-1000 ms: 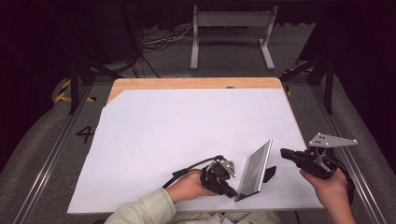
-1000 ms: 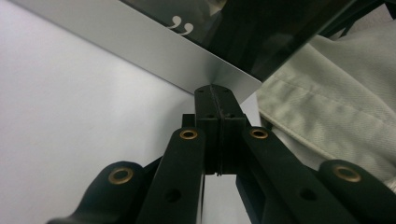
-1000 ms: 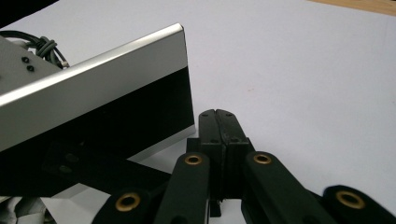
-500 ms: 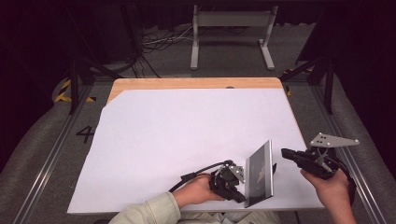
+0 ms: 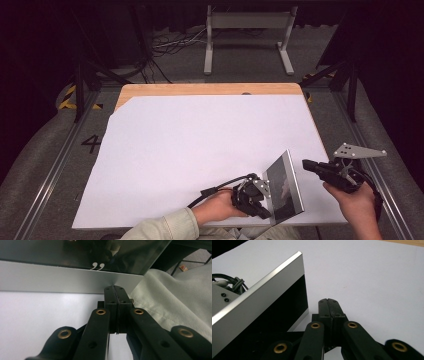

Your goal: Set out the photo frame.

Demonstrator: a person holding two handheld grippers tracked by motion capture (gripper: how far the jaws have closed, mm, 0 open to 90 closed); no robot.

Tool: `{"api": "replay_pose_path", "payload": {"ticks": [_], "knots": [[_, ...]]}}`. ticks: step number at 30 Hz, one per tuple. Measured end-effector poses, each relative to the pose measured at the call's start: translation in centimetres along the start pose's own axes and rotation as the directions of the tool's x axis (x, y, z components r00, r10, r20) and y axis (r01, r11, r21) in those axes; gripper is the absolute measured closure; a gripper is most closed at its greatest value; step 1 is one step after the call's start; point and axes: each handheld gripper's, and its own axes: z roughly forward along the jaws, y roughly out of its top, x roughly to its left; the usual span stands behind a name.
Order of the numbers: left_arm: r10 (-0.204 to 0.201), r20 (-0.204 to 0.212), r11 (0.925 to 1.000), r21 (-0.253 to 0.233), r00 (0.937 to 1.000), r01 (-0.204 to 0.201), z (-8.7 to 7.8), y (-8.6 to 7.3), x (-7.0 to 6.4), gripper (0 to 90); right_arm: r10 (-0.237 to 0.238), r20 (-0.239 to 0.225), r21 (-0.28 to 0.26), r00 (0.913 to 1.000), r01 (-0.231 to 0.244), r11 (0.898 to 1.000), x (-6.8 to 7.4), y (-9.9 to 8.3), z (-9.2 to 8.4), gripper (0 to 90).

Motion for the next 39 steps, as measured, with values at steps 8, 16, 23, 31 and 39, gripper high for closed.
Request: {"api": "replay_pose_path", "payload": {"ticks": [8, 16, 23, 31, 39], "knots": [[0.0, -0.017, 1.0, 0.002, 0.9999, 0.0, 0.6, 0.8, -0.2, 89.9, 0.011, 0.003, -0.002, 0.9999, -0.011, 1.0, -0.1, 0.0, -0.1, 89.5], [-0.021, -0.033, 0.9998, -0.007, 0.9992, 0.021, 1.1, 1.4, -0.1, 89.8, 0.018, 0.005, -0.004, 0.9998, -0.018, 1.0, -0.2, -0.1, -0.2, 89.4], [-0.038, -0.05, 0.9991, -0.021, 0.998, 0.037, 1.5, 1.9, 0.1, 89.8, 0.028, 0.008, -0.007, 0.9996, -0.028, 1.0, -0.3, -0.1, -0.3, 89.4], [-0.031, -0.082, 0.999, -0.035, 0.9962, 0.028, 1.9, 2.4, 0.0, 89.7, 0.033, 0.011, -0.011, 0.9994, -0.033, 0.999, -0.4, -0.1, -0.4, 89.4], [-0.054, -0.089, 0.9981, -0.036, 0.9946, 0.051, 0.8, 2.0, -0.1, 83.3, 0.037, 0.015, -0.017, 0.9992, -0.037, 0.999, -0.5, -0.1, -0.8, 88.0]]}}
